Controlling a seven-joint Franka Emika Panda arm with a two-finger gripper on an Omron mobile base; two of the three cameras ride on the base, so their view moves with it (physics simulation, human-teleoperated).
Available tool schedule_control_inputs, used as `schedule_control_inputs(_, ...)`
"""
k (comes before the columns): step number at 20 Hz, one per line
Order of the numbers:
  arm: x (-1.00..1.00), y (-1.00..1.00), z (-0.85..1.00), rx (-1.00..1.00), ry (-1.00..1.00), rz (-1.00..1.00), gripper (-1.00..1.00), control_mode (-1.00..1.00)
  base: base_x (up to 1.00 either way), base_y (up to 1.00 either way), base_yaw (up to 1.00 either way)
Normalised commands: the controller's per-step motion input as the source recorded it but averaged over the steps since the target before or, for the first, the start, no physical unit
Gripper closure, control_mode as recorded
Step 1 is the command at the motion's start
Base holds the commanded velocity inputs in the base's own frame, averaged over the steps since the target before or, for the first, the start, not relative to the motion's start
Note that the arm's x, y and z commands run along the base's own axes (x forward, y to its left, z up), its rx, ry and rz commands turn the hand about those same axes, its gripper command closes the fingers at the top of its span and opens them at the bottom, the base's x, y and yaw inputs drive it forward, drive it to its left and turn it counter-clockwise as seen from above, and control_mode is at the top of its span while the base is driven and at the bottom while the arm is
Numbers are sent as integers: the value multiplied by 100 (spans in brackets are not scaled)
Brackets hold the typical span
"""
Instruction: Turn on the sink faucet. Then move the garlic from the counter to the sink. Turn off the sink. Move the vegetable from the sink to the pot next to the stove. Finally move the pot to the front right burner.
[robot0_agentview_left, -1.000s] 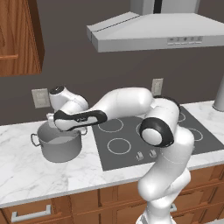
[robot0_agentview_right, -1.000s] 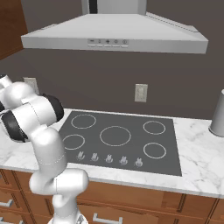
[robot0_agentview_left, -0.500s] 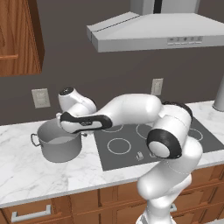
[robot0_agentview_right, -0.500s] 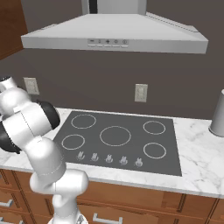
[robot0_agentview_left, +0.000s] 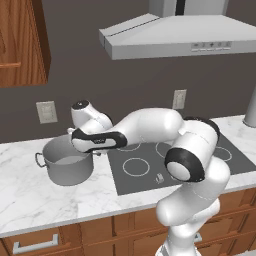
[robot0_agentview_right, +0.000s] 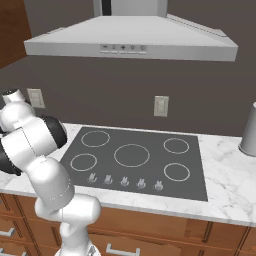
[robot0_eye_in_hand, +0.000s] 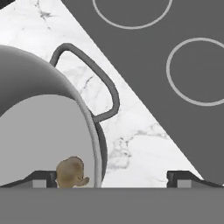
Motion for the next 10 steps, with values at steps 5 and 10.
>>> schedule_control_inputs(5,22,4,-14,0,3,-1,-100,-100,0,0,0)
schedule_control_inputs(10,13,9,-22,0,2,-1,-100,-100,0,0,0)
